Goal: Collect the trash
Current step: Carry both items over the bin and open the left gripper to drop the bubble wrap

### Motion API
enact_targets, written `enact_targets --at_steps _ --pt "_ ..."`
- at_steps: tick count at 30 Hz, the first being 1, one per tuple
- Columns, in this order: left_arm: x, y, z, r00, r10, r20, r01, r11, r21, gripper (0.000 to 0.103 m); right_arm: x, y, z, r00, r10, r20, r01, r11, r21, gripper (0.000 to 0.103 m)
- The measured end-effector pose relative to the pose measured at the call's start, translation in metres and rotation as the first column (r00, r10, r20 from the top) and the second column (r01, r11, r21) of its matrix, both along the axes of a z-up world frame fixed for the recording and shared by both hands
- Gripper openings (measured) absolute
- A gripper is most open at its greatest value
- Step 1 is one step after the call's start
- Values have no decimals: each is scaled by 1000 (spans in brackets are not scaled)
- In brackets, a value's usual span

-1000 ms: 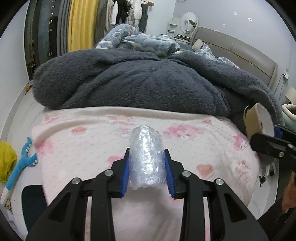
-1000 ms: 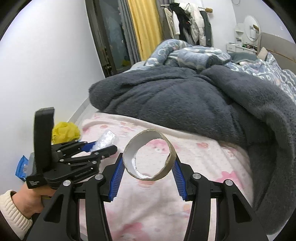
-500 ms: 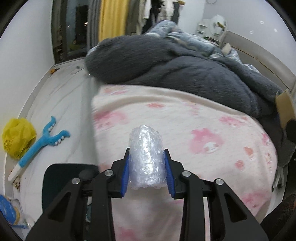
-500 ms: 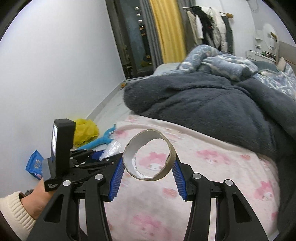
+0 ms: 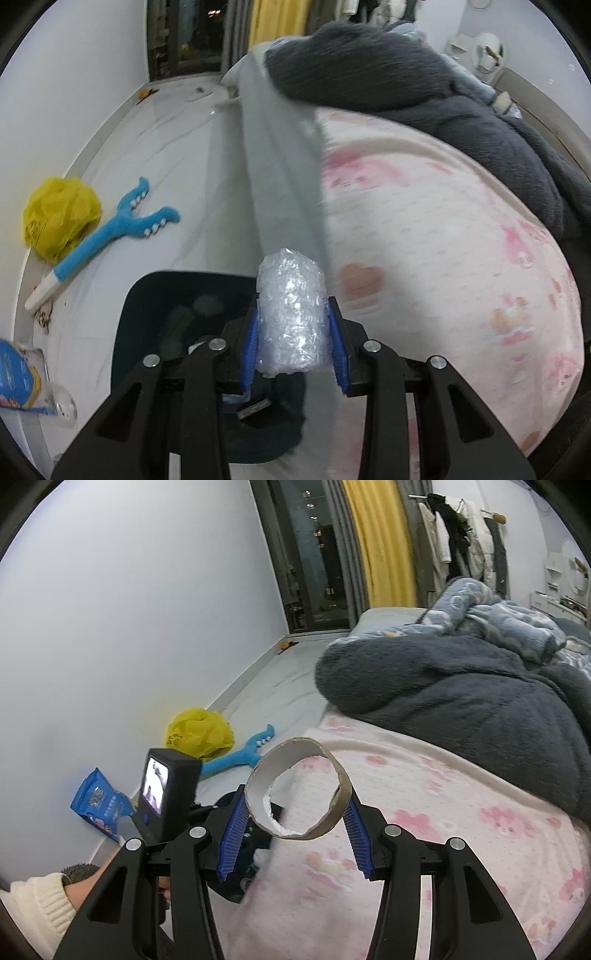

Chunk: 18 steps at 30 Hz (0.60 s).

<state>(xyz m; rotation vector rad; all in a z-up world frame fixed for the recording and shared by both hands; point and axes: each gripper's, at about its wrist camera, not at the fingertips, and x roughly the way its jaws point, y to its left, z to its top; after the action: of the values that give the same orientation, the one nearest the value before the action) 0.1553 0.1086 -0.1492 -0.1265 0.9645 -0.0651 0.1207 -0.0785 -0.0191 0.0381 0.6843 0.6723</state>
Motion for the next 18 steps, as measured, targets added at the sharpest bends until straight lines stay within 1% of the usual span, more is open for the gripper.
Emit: enact_targets --at_steps 4,9,16,18 --pt "1 17 -15 998 26 -48 -26 1000 9 36 1 20 0 1000 28 -8 -28 1000 9 51" --pt "2 40 -40 989 58 -138 -57 998 9 36 3 43 -1 998 61 -22 -60 998 13 51" --pt "-2 65 -75 963 76 -260 -83 996 -15 37 6 78 -6 993 110 -37 -110 994 8 51" --pt "-4 73 -83 953 81 -291 -92 995 -23 38 8 88 -9 991 123 -48 -123 992 1 51"
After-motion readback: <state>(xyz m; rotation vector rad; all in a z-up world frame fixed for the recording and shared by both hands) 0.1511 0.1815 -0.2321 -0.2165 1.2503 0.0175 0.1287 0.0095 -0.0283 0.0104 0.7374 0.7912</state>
